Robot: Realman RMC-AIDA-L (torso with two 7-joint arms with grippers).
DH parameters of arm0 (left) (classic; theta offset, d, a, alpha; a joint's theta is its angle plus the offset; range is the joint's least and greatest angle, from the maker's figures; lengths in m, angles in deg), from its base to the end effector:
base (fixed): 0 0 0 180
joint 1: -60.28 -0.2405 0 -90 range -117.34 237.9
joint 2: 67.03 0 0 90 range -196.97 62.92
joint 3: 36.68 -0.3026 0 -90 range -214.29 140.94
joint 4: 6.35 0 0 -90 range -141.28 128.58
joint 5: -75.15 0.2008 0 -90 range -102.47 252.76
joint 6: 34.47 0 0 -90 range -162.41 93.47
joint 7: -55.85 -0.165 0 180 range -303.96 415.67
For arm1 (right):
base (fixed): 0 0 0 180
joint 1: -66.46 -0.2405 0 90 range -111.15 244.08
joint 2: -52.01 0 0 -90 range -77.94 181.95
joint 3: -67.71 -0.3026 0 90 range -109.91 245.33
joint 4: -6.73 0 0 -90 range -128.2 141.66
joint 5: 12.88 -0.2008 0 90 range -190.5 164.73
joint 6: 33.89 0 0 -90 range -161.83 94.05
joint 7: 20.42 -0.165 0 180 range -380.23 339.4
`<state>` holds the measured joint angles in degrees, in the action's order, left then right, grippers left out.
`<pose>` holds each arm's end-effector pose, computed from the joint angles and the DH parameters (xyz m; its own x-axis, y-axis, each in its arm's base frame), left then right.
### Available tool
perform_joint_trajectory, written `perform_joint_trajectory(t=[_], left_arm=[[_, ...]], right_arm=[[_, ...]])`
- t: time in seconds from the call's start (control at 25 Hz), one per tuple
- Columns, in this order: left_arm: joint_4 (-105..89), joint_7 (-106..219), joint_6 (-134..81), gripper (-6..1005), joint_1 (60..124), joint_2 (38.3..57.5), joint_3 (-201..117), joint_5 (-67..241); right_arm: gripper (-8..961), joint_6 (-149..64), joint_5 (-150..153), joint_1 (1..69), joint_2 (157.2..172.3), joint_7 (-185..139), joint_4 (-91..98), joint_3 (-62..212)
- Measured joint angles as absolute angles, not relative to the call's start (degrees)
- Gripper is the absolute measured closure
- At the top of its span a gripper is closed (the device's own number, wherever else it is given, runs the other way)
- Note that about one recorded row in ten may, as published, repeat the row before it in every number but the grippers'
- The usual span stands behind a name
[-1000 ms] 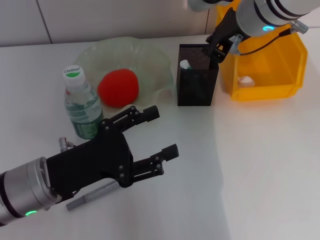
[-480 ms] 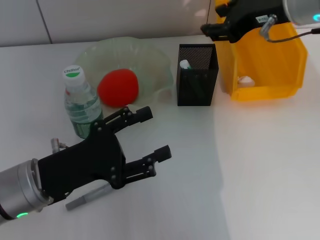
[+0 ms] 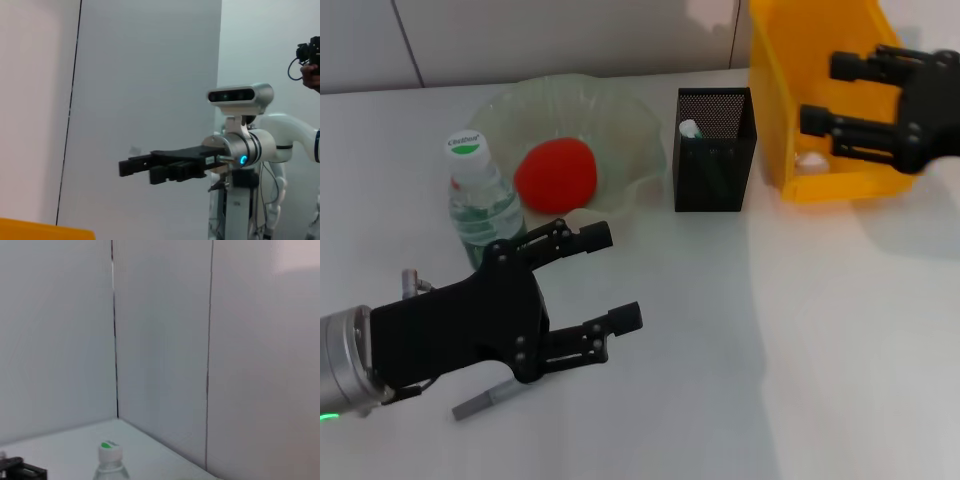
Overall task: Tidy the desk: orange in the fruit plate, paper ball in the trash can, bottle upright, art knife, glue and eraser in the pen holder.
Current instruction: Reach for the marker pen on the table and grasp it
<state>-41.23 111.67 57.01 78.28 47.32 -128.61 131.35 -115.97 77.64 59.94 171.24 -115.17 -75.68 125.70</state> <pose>-0.2437 0.2715 -0.0597 0.6317 0.0597 0.7729 0.1843 -0.9800 -0.0750 0.2478 0.3044 0.0591 0.8118 -0.0877 -0.5774 -0.4039 -0.7984 -0.4466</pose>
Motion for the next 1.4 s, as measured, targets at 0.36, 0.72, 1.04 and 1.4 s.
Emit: perform_joint_trajectory(t=[0.36, 0.72, 1.04, 1.4], left_arm=[[-75.24, 141.54, 48.24, 200, 71.09, 51.29, -116.9, 164.68], [-102.69, 171.86, 49.78, 200, 69.38, 51.49, -122.49, 192.62], [-108.42, 185.83, 59.5, 200, 74.72, 51.53, -124.85, 206.7], [-105.84, 192.88, 57.6, 201, 80.62, 51.72, -134.52, 220.17]], right_arm=[[259, -134.86, 74.85, 59.32, 170.92, -92.85, -48.45, 107.88], [264, -136.35, 81.96, 60.38, 170.66, -85.41, -39.59, 100.66], [268, -136.18, 84.1, 60.43, 170.45, -84.18, -35.83, 99.89], [273, -135.93, 84.27, 60.15, 170.8, -84.12, -35.56, 99.81]])
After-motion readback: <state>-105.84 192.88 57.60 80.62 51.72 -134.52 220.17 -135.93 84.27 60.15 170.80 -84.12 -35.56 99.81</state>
